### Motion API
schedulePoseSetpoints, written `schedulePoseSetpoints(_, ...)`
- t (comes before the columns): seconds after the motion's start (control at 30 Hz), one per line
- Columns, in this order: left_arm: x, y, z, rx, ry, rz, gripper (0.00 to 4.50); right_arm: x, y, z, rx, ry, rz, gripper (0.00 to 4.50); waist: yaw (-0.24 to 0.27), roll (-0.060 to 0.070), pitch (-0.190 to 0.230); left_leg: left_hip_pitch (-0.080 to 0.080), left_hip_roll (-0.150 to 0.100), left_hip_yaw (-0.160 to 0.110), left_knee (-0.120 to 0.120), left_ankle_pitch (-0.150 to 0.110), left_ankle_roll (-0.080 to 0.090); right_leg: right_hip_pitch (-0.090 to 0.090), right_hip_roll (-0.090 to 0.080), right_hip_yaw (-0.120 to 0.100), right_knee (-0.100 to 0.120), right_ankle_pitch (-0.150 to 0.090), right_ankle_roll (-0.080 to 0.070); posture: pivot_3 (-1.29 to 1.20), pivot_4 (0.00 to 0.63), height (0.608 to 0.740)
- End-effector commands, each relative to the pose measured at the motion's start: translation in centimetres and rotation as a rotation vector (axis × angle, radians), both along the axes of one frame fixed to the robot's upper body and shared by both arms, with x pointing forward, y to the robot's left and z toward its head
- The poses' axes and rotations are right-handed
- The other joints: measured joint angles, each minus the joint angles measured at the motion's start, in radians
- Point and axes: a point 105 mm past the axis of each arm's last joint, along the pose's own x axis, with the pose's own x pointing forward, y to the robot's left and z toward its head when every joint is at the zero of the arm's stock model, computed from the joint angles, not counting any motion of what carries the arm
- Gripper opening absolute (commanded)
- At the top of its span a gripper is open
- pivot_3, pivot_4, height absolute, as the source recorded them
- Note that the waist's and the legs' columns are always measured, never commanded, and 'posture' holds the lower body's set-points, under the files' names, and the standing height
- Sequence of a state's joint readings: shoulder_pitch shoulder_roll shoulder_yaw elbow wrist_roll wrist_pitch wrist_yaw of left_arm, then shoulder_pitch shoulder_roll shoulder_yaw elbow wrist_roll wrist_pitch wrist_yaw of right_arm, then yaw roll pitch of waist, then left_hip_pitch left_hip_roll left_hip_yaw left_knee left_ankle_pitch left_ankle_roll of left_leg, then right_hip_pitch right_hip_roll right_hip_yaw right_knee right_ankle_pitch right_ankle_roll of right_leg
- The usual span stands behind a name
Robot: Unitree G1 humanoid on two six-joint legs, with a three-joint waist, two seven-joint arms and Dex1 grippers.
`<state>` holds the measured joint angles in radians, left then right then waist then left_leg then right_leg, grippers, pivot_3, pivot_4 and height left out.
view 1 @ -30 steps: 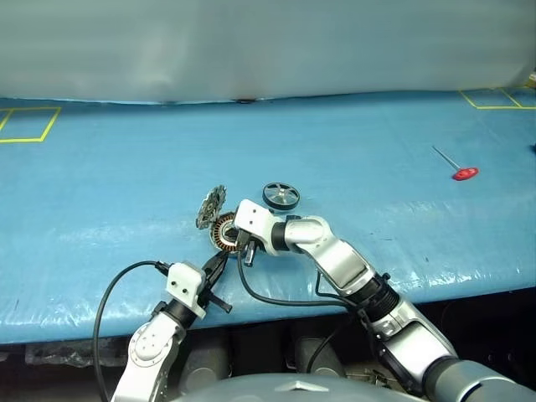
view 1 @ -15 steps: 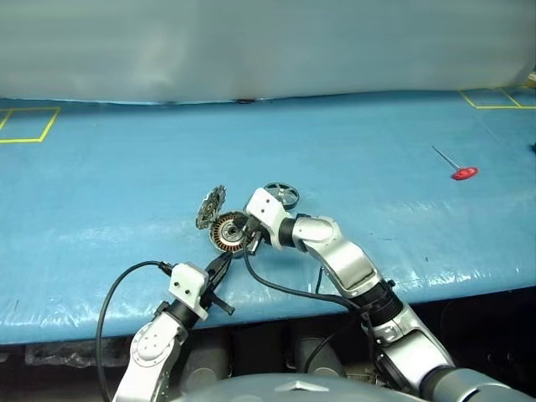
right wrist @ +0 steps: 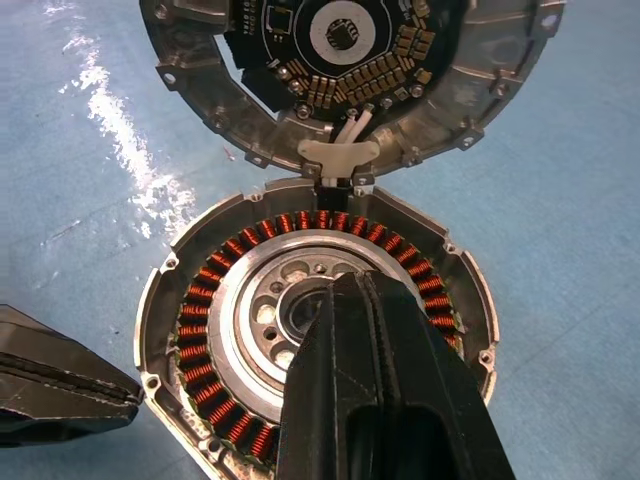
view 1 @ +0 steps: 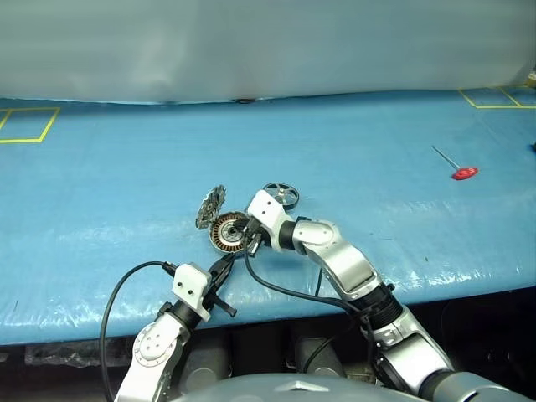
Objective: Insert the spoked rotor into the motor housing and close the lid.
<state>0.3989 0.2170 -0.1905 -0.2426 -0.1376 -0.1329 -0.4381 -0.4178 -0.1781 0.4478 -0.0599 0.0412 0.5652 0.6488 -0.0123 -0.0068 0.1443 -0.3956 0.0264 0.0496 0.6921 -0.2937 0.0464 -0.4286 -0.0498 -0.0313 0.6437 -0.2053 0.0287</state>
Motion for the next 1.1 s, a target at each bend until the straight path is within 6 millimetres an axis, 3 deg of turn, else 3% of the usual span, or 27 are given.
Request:
schedulePoseSetpoints(0.03, 0.1, -0.4, 0.6, -0.019, -0.017, -0.008, 0.0, -0.3, 1.0, 1.7, 0.055, -0.055, 0.036, 0.02, 0.0, 0.0, 0.0, 0.0, 0.0, 0.0, 0.0, 0.0, 0.0, 0.0, 0.0, 0.0, 0.0, 0.0, 0.0, 0.0, 0.15, 0.74)
schedulePoseSetpoints(0.3, 0.0, -0.6, 0.6, -0.021, -0.015, -0.012, 0.0, -0.4, 1.8, 0.8, 0.04, -0.037, 0.046, 0.02, 0.0, 0.0, 0.0, 0.0, 0.0, 0.0, 0.0, 0.0, 0.0, 0.0, 0.0, 0.0, 0.0, 0.0, 0.0, 0.0, 0.15, 0.74)
schedulePoseSetpoints(0.67, 0.2, -0.9, 0.8, -0.029, -0.015, -0.018, 0.0, 0.7, 0.4, -0.4, 0.014, -0.017, -0.01, 0.02, 0.001, 0.0, 0.0, 0.0, 0.0, 0.0, 0.0, 0.0, 0.0, 0.0, -0.001, -0.001, 0.0, 0.0, 0.0, 0.0, 0.15, 0.74)
schedulePoseSetpoints(1.1, 0.2, -0.9, 0.7, -0.025, -0.012, -0.018, 0.0, -0.9, -0.4, -0.9, 0.028, 0.015, -0.011, 0.02, 0.001, 0.0, 0.0, 0.0, 0.0, 0.0, -0.001, 0.0, 0.0, 0.0, -0.002, -0.002, 0.0, 0.0, 0.0, 0.0, 0.15, 0.74)
